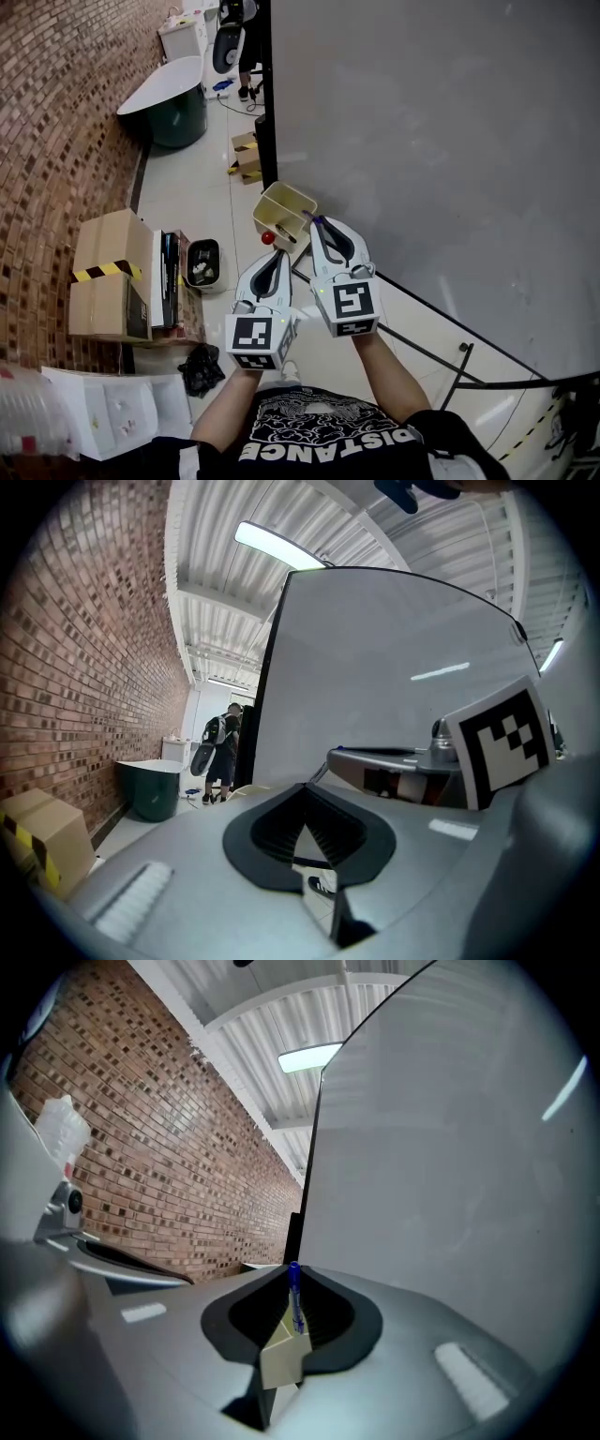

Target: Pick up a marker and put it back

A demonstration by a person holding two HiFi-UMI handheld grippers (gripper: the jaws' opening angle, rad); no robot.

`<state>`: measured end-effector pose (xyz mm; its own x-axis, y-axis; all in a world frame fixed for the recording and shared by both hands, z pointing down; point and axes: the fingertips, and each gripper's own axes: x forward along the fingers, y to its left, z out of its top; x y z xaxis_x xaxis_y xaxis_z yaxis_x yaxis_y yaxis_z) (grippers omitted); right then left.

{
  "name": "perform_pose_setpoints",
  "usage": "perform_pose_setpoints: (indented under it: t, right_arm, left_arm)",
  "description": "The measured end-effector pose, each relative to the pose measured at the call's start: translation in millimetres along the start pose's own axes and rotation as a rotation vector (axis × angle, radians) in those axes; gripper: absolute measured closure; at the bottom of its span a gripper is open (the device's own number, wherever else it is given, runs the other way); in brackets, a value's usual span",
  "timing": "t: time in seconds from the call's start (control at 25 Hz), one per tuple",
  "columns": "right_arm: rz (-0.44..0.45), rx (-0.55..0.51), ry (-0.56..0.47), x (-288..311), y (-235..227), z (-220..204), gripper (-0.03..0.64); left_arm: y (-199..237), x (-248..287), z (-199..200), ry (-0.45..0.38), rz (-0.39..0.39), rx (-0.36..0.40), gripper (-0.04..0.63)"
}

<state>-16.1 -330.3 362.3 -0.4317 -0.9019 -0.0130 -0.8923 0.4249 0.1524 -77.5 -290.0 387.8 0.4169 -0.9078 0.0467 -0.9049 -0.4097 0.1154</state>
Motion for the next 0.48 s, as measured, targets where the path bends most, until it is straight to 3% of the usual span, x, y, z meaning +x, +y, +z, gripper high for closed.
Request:
perform_pose_setpoints:
  t: [0.48]
  right_arm:
    - [-0.005,-0.003,-0.121,-60,6,47,0.583]
  left_arm:
    - [-33,-21,11,-0.055,-0.005,0.024,0.589]
